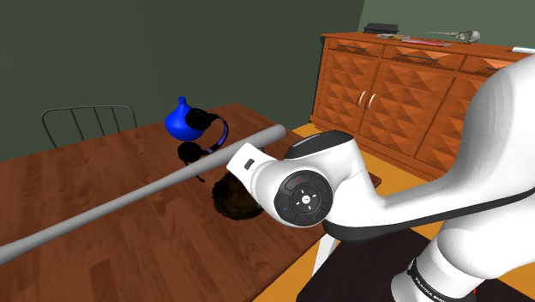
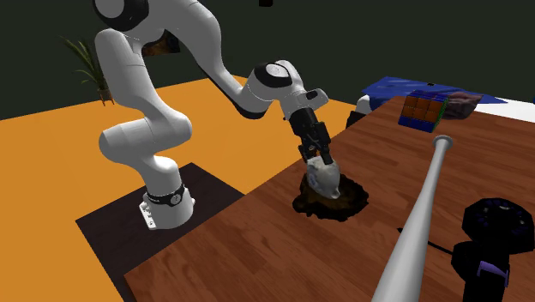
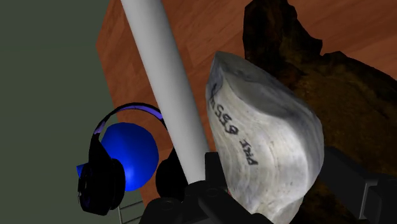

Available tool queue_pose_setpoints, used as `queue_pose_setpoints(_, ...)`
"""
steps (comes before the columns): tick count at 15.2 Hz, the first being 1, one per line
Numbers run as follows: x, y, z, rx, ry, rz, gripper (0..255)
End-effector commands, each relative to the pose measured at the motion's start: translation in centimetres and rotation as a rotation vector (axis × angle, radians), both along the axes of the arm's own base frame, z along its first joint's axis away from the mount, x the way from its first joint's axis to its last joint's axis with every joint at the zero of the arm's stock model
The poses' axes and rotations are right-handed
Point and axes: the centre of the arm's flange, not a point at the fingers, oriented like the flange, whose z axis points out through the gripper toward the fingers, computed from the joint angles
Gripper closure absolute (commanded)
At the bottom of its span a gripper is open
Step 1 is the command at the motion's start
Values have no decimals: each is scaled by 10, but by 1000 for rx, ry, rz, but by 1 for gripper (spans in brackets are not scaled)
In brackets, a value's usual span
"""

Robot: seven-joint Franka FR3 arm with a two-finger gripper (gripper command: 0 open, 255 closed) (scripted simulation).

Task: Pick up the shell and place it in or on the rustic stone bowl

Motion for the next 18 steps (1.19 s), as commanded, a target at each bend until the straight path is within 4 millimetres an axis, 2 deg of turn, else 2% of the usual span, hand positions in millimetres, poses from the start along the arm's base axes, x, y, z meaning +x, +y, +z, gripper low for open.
queue_pose_setpoints(1,0,0,0,0,-1,0,255)
queue_pose_setpoints(2,0,0,0,0,-1,0,255)
queue_pose_setpoints(3,0,0,0,0,-1,0,0)
queue_pose_setpoints(8,0,0,0,0,0,0,0)
queue_pose_setpoints(12,-36,20,28,0,-1,0,0)
queue_pose_setpoints(18,-36,20,28,0,-1,0,0)
